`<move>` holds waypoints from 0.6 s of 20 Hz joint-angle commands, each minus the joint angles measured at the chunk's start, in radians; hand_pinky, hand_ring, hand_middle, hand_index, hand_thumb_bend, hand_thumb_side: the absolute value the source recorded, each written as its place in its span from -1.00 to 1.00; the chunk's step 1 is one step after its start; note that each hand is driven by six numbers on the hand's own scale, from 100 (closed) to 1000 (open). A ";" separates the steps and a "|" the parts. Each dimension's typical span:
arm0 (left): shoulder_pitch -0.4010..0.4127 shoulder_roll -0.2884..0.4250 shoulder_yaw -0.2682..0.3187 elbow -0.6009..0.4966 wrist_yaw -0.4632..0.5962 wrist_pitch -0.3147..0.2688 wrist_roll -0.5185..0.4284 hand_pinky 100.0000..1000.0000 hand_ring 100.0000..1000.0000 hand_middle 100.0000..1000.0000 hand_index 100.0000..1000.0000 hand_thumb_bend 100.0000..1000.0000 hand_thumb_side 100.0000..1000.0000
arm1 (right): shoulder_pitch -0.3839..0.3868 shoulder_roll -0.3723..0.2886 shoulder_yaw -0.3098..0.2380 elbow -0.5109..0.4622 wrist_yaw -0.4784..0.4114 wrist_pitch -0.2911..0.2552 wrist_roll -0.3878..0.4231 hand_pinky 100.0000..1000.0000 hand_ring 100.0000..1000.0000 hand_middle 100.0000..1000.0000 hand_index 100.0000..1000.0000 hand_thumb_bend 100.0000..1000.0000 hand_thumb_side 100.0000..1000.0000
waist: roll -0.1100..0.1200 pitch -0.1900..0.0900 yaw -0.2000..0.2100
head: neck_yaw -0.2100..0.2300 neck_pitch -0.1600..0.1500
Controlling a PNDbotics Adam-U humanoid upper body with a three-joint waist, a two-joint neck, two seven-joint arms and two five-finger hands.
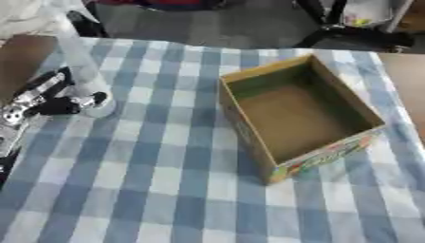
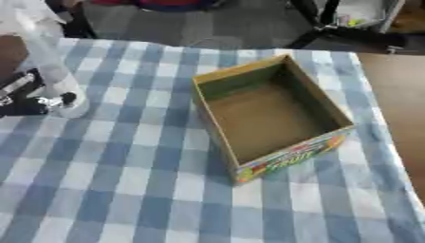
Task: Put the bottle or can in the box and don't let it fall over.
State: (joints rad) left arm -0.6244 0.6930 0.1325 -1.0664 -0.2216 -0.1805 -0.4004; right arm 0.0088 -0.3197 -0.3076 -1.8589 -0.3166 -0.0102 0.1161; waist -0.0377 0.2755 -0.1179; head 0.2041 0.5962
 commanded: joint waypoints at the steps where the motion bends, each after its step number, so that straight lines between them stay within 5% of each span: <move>1: -0.017 0.021 0.006 -0.015 0.011 0.014 0.017 1.00 0.71 0.83 0.73 -0.39 -0.28 | -0.003 -0.015 -0.010 -0.011 0.006 0.001 0.000 0.63 0.94 1.00 1.00 -1.00 0.44 | 0.003 -0.013 -0.003 | 0.003 -0.011; 12: -0.022 0.018 0.005 -0.013 0.029 0.056 0.055 1.00 0.67 0.76 0.57 -0.56 -0.55 | -0.002 -0.015 -0.014 -0.011 0.003 0.000 -0.002 0.63 0.94 1.00 1.00 -1.00 0.44 | 0.004 -0.014 -0.007 | 0.008 -0.013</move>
State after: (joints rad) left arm -0.6282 0.6849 0.1325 -1.0665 -0.1977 -0.1288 -0.3489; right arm 0.0089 -0.3197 -0.3104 -1.8589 -0.3165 -0.0099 0.1157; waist -0.0370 0.2755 -0.1230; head 0.2097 0.5956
